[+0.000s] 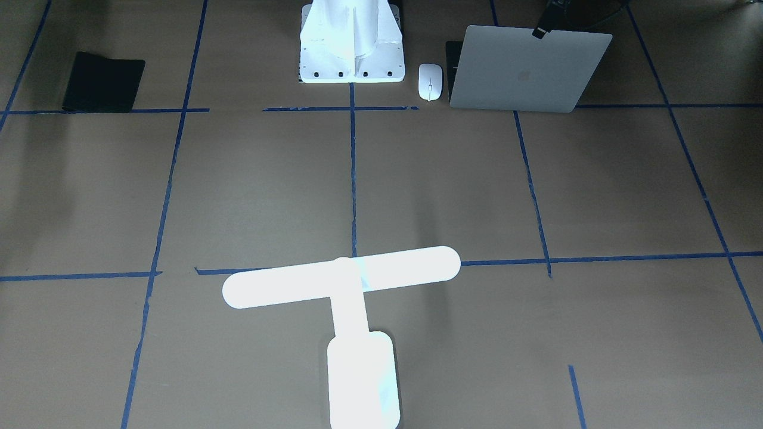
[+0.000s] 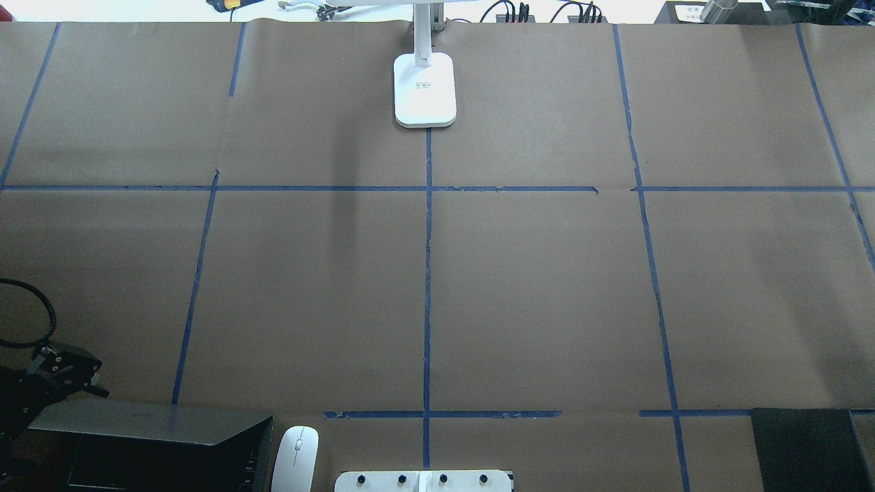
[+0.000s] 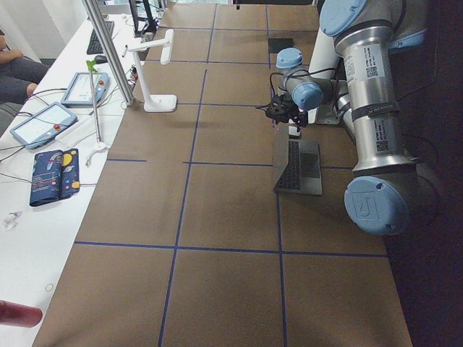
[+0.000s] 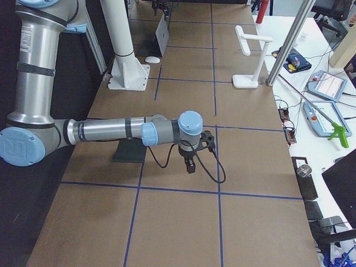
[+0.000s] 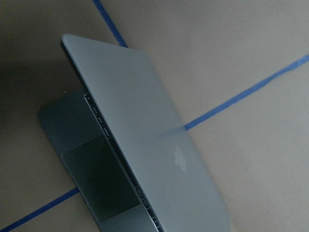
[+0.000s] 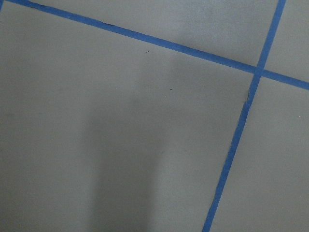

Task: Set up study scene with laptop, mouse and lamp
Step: 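Reach the left gripper down to the grey laptop's lid edge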

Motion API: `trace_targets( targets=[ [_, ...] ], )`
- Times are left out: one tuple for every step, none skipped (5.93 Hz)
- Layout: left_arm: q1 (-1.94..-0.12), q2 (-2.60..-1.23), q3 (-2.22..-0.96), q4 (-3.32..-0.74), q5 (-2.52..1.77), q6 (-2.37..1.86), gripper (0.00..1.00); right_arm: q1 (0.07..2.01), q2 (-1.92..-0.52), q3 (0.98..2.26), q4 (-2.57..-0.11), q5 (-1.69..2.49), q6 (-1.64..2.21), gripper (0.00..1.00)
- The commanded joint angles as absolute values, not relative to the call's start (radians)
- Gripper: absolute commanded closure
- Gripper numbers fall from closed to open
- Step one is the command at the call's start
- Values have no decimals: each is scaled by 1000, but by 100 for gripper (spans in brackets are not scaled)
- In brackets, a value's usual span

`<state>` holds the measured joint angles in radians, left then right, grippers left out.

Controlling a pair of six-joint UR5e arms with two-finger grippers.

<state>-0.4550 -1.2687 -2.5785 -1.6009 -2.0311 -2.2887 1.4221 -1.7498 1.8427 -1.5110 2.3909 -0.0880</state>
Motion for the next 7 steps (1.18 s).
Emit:
trace_targets(
  targets=[
    [-346,-1255,-2573,-1609,-1929,-2374,0,1422,-1749,1842,-1512,2385,-86,0],
    [-344,-1256,-2569,-1609,-1925,-2385,0,1422,-1749,1842,-1513,2385,-84,0],
    [-342,-1256,-2566,-1609,-1922,-2410,3,1422,-1749,1836,-1513,2385,-86,0],
    [-336,-1256,-2562,-1609,-1924,-2413,12,1422,-1750,1823,-1509,2385,-84,0],
    [-334,-1259,-2560,-1609,-1924,-2437,30,1422,-1749,1821,-1509,2385,-86,0],
    [-336,-1261,-2559,-1608,-1924,-2444,59,1422,-1749,1821,-1509,2385,-86,0],
    [-336,-1262,-2560,-1608,-1924,-2453,90,1422,-1750,1819,-1509,2385,-86,0]
  ],
)
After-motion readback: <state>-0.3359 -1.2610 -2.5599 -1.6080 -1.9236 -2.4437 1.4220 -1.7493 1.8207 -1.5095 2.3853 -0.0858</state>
